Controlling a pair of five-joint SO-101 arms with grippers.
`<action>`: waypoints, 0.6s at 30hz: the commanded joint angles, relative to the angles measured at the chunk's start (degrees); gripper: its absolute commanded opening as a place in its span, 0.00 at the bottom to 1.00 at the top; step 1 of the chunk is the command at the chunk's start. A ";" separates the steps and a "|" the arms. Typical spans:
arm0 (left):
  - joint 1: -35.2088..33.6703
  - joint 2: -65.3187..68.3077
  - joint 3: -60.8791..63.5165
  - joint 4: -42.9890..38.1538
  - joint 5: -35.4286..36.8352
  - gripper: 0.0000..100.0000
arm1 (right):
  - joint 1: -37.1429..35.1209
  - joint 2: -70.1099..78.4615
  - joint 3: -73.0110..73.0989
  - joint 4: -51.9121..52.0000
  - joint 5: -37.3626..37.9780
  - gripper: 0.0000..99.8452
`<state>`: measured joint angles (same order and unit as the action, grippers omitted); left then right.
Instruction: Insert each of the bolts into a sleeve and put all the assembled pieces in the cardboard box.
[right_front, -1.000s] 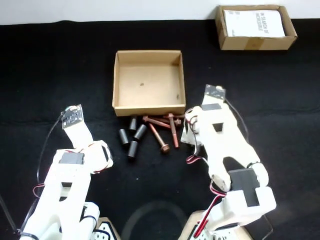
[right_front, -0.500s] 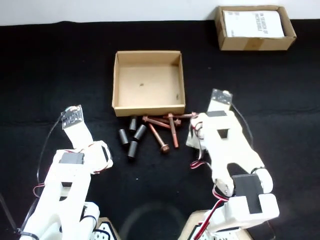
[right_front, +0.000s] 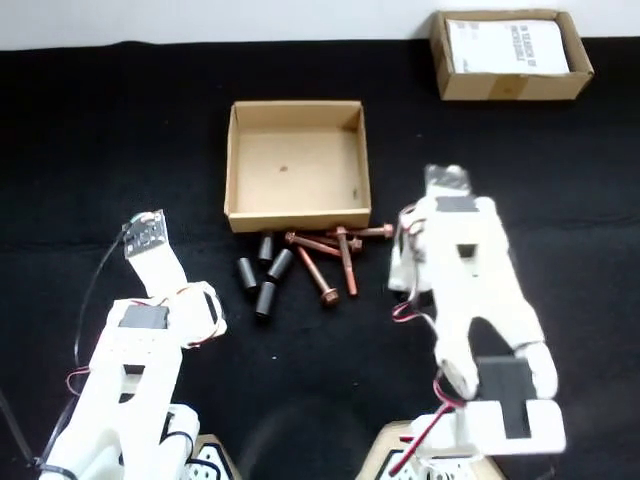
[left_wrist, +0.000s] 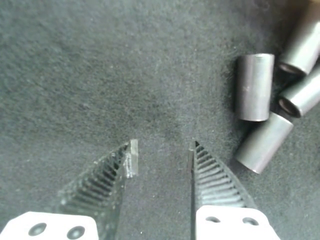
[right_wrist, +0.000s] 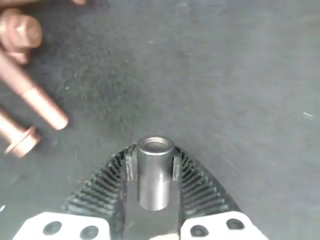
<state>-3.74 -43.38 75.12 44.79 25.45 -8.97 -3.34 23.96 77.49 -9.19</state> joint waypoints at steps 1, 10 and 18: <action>3.03 0.31 -0.75 -0.44 0.09 0.17 | 2.59 -7.87 -4.97 6.99 2.81 0.01; 9.27 2.24 -29.23 20.75 0.35 0.17 | 11.82 -25.19 1.10 8.84 3.43 0.01; 20.79 23.69 -61.23 38.51 11.16 0.17 | 21.58 -46.55 21.14 -2.15 13.10 0.01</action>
<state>12.53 -27.47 24.84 79.60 33.10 9.32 -41.76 39.25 79.16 1.27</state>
